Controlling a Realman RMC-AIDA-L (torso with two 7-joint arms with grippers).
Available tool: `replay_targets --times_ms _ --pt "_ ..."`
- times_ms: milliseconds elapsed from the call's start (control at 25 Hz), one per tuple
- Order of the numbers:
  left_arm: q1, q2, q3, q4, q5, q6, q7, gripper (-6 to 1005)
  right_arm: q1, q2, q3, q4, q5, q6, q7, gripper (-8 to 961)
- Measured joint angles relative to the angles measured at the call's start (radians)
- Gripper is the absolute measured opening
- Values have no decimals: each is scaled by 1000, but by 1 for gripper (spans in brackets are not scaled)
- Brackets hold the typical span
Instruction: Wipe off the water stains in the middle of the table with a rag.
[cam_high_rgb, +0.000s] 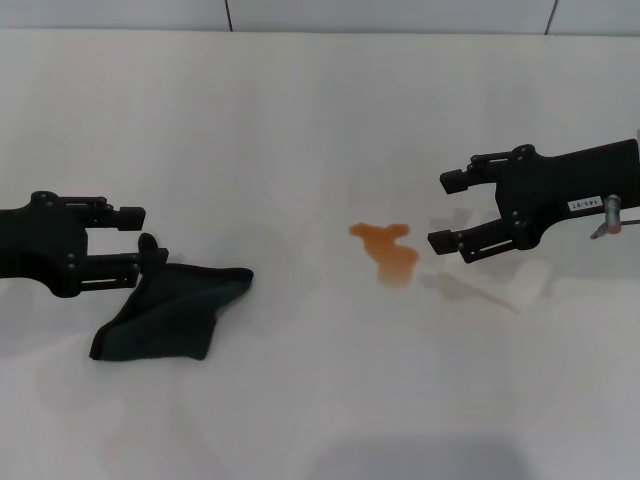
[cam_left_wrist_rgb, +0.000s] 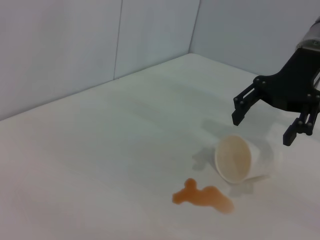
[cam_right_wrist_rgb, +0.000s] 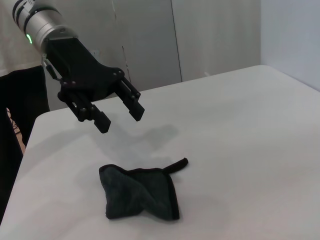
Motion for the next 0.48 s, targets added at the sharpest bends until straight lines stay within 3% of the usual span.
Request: replay_targets --times_ms 480 --pt "1 -3 0 0 1 0 -2 640 0 1 -1 0 0 1 -1 857"
